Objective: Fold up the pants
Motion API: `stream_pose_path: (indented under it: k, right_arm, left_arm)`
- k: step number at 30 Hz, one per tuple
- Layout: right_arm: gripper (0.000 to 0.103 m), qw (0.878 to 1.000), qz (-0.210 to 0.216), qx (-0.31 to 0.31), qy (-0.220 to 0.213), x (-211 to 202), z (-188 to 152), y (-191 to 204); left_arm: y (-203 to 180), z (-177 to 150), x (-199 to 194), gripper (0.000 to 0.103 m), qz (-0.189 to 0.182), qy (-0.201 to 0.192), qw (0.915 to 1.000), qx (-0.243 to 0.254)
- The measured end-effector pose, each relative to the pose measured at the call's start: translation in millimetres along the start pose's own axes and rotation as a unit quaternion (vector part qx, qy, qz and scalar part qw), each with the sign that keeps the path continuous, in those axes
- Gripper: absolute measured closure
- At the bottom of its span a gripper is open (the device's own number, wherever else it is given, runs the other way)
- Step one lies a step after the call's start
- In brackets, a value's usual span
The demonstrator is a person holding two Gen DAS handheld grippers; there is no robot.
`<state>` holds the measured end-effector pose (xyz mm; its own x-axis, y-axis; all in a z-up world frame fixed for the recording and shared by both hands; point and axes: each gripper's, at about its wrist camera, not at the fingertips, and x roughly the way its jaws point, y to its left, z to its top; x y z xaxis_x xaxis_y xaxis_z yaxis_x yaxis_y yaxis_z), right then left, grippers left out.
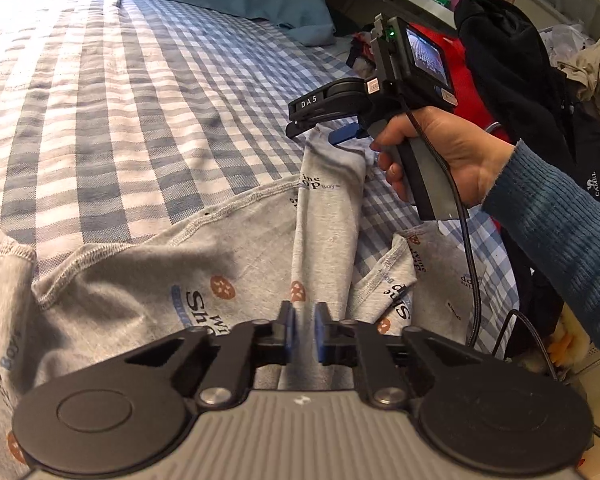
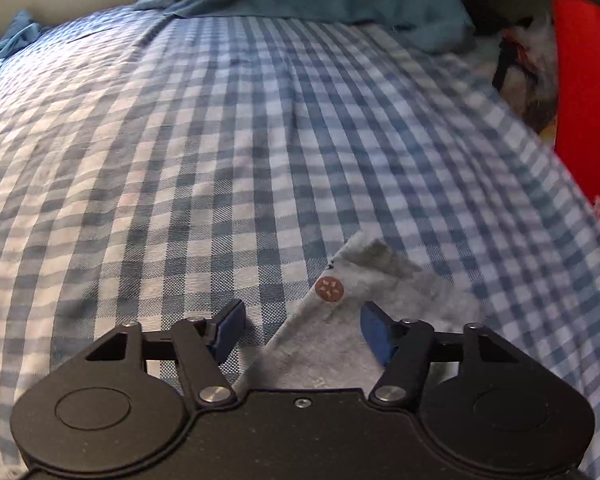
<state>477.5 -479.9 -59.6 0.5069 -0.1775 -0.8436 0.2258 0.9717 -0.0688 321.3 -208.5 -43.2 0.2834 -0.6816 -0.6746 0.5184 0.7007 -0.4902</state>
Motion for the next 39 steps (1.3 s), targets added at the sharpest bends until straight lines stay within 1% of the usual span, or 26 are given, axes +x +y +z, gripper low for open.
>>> stream_pose_path:
  k: [1,2,3,4,6,8,10,12,14,17,20,22,24,26,28,29,31,33,35,38,39]
  right_arm:
    - [0.043,1.0,-0.002,0.002,-0.004,-0.8,-0.8,-0.4]
    - [0.056,1.0,-0.005,0.004,-0.009,-2.3,-1.5,-1.4]
    - [0.078,1.0,-0.006,0.01,-0.014,-4.0,-2.8,-4.0]
    - [0.089,1.0,-0.007,0.018,-0.016,-5.1,-2.5,-7.6]
    - [0.102,0.999,0.013,0.044,-0.027,-9.4,-1.4,-18.2]
    - [0.103,0.996,0.027,0.067,-0.047,-19.8,-2.7,-29.7]
    - [0.103,0.992,0.048,0.083,-0.082,-40.7,-1.8,-44.9]
    - [0.103,0.987,0.063,0.095,-0.116,-67.6,-2.4,-60.2]
    - [0.103,0.978,0.083,0.109,-0.155,-104.4,-8.6,-79.2]
    - [0.103,0.965,0.102,0.121,-0.209,-161.4,-29.0,-107.9]
    - [0.103,0.957,0.114,0.133,-0.231,-203.2,-58.7,-133.9]
    - [0.103,0.956,0.111,0.138,-0.235,-221.3,-86.1,-148.1]
    - [0.103,0.956,0.106,0.147,-0.23,-225.2,-112.9,-160.7]
    - [0.103,0.957,0.102,0.165,-0.215,-218.6,-147.2,-174.0]
    - [0.103,0.961,0.086,0.176,-0.197,-206.9,-180.8,-180.9]
    - [0.103,0.961,0.085,0.185,-0.188,-200.3,-193.8,-184.8]
    - [0.103,0.957,0.092,0.221,-0.165,-185.1,-221.7,-193.7]
    - [0.103,0.954,0.098,0.24,-0.151,-174.9,-240.3,-198.9]
    - [0.103,0.951,0.11,0.251,-0.145,-170.5,-255.3,-202.7]
    - [0.09,0.947,0.121,0.262,-0.142,-168.6,-264.8,-204.9]
    - [0.089,0.946,0.123,0.265,-0.141,-168.2,-265.5,-205.4]
  left_arm:
    - [-0.5,0.7,-0.7,0.099,0.001,-0.001,1.0,-0.003]
    - [-1.4,1.1,-2.1,0.1,0.004,-0.003,1.0,-0.006]
    - [-2.9,1.6,-3.3,0.101,0.006,-0.005,1.0,-0.004]
    - [-4.4,1.7,-4.3,0.102,0.009,-0.008,0.9999,-0.002]
    - [-9.3,1.8,-9.0,0.102,0.015,-0.018,0.9997,0.006]
    - [-14.8,2.0,-14.0,0.102,0.023,-0.03,0.9992,0.016]
    - [-21.3,2.9,-20.1,0.102,0.03,-0.041,0.9983,0.028]
    - [-30.9,4.1,-30.6,0.102,0.034,-0.053,0.9969,0.046]
    - [-43.3,4.3,-41.2,0.102,0.039,-0.067,0.9944,0.072]
    - [-63.4,-0.9,-56.4,0.102,0.046,-0.083,0.9878,0.124]
    - [-80.8,-8.7,-61.6,0.102,0.05,-0.072,0.983,0.161]
    - [-91.4,-16.4,-62.0,0.102,0.053,-0.062,0.9796,0.184]
    - [-98.8,-26.2,-59.8,0.102,0.054,-0.051,0.9767,0.201]
    - [-104.3,-38.9,-53.4,0.102,0.058,-0.039,0.9733,0.218]
    - [-108.4,-48.1,-47.7,0.102,0.062,-0.027,0.9712,0.229]
    - [-109.7,-50.9,-45.5,0.102,0.063,-0.022,0.9707,0.231]
    - [-111.2,-58.5,-41.9,0.102,0.068,-0.015,0.9685,0.239]
    - [-111.9,-65.2,-41.5,0.102,0.075,-0.013,0.9647,0.252]
    - [-113.3,-68.5,-40.2,0.102,0.08,-0.012,0.9622,0.26]
    - [-114.5,-71.5,-39.8,0.102,0.084,-0.009,0.9609,0.264]
    - [-114.7,-71.7,-39.8,0.102,0.084,-0.007,0.9609,0.264]
